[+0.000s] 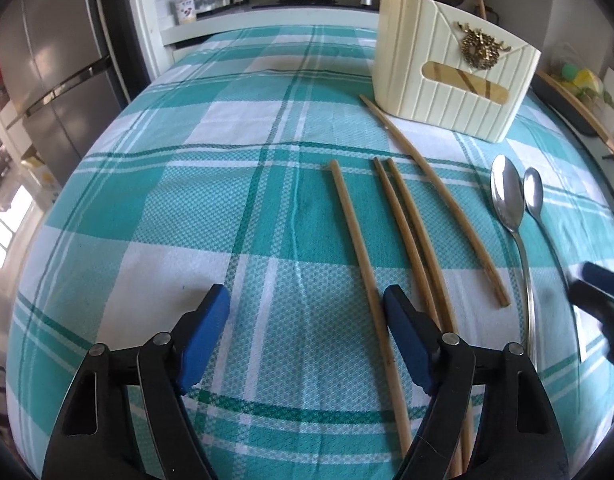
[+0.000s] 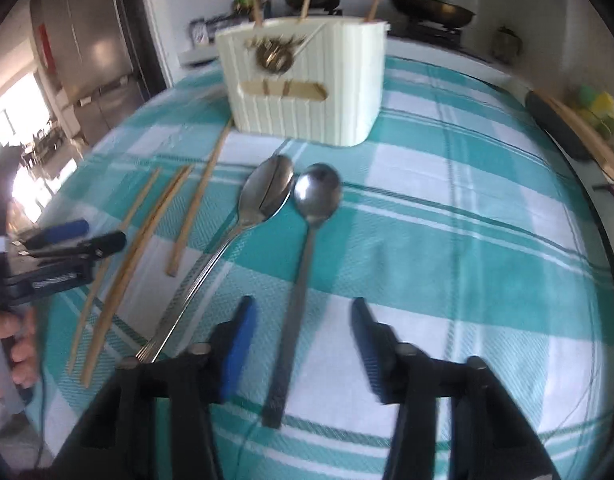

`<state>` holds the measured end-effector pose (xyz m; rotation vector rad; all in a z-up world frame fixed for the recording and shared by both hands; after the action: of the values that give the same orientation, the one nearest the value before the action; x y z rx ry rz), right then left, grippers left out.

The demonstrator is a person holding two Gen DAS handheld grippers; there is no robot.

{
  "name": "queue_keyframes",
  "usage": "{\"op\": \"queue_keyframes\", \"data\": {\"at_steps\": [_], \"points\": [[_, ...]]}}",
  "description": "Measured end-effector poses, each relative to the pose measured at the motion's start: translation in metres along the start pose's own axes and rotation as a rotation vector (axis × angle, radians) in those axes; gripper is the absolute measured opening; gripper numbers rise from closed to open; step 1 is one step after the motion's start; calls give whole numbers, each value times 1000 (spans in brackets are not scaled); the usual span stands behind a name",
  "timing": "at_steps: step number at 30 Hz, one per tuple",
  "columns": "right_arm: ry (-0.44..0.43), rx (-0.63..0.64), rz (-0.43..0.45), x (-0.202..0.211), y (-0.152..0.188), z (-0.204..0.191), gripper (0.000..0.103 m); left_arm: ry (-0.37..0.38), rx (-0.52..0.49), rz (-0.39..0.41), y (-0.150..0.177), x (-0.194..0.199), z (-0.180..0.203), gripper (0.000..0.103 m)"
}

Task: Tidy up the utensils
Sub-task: 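Move the right tool toward a steel spoon while the left tool approaches a chopstick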

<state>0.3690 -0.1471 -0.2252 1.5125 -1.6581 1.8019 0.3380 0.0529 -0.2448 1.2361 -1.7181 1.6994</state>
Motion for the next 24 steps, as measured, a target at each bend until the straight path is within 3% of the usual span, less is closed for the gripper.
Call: {"op": "queue_keyframes", "data": {"at_steps": [4,10,14,15,17,18,19,24], "points": [[30,4,-9,-11,1,2,8,9,-6,-1,4,0,-13,80],[119,-73,5,16,30,35,8,-2,-22,-10,11,0,-38,82],[189,-84,9,37,54,52,9,-13,-23,-35,15,-3,-52,91],[199,-78,15,41,54,53,12,-11,-20,-44,15,-4,-53,92],[175,-68,33,47,59,53,38,-8,-23,-56,14,-5,-52,94],[158,-69,40,47,61,52,61,-9,-26,-57,14,-6,-51,96],[148,-69,54,46,62,50,65,-9,-28,-56,13,-7,-49,97],[147,-78,79,40,57,50,68,-9,-29,-38,11,-8,-45,101]]}}
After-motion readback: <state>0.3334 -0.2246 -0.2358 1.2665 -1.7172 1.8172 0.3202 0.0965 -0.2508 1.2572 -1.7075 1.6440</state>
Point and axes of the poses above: each gripper's, at about its wrist camera, not at the fingertips, and x roughly against the way its jaws point, z to its right, y to its underside, the point moved 5 cm from there along -x, roughly the way its jaws point, and after that the axes turned 12 degrees about -y, right-handed, at the moved point
